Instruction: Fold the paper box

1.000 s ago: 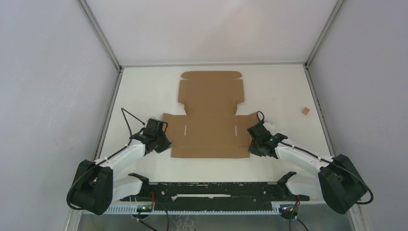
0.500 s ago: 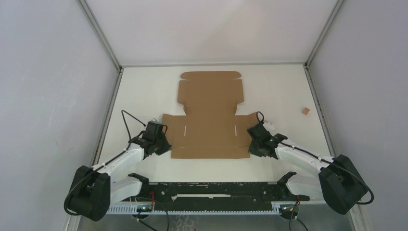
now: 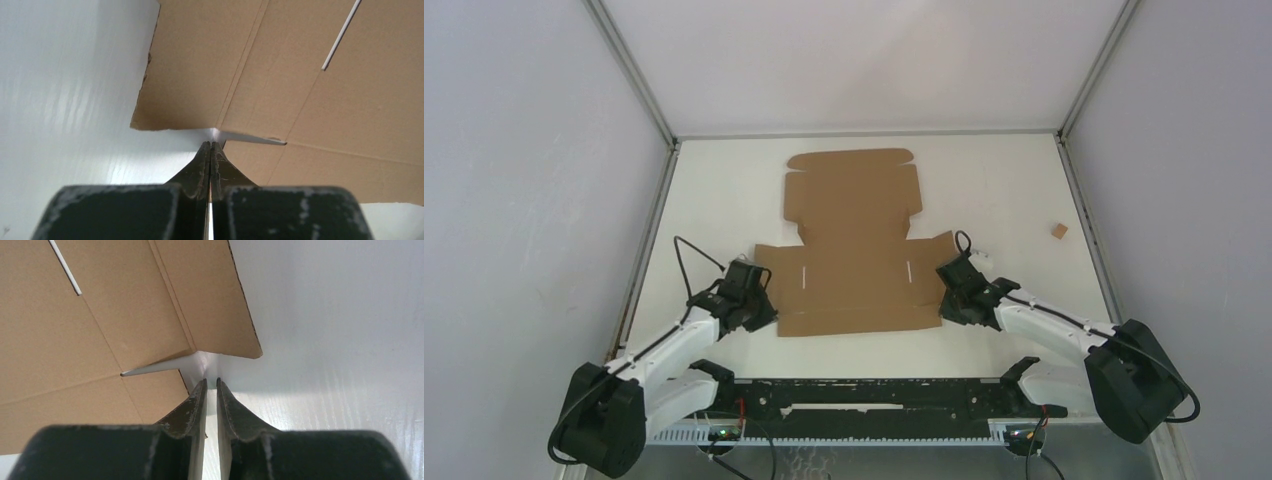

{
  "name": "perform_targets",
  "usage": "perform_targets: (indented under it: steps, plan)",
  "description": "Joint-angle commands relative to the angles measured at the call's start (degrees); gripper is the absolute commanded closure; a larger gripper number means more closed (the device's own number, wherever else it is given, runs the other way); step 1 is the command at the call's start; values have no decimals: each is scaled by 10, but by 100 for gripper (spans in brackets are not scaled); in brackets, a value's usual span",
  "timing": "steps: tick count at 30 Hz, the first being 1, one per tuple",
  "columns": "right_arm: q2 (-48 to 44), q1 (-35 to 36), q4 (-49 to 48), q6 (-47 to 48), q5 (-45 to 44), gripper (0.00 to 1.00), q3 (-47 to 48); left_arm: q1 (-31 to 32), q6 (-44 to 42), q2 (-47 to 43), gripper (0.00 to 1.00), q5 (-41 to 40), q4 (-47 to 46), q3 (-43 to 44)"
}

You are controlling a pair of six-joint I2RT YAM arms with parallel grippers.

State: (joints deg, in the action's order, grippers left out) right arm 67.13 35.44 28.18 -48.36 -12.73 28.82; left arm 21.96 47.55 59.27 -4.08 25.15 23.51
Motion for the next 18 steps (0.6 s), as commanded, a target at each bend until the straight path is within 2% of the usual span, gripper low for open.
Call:
perform_targets:
  steps: [1, 9, 18]
  plan:
    - [9, 8, -15, -7, 11, 79, 0, 10, 15, -39, 100, -12, 84, -17]
    - [20, 6, -31, -2, 22, 79, 0, 15, 22, -15, 97, -8, 73, -16]
    - [27, -26, -47, 20, 42, 79, 0, 14, 11, 97, 98, -12, 14, 16]
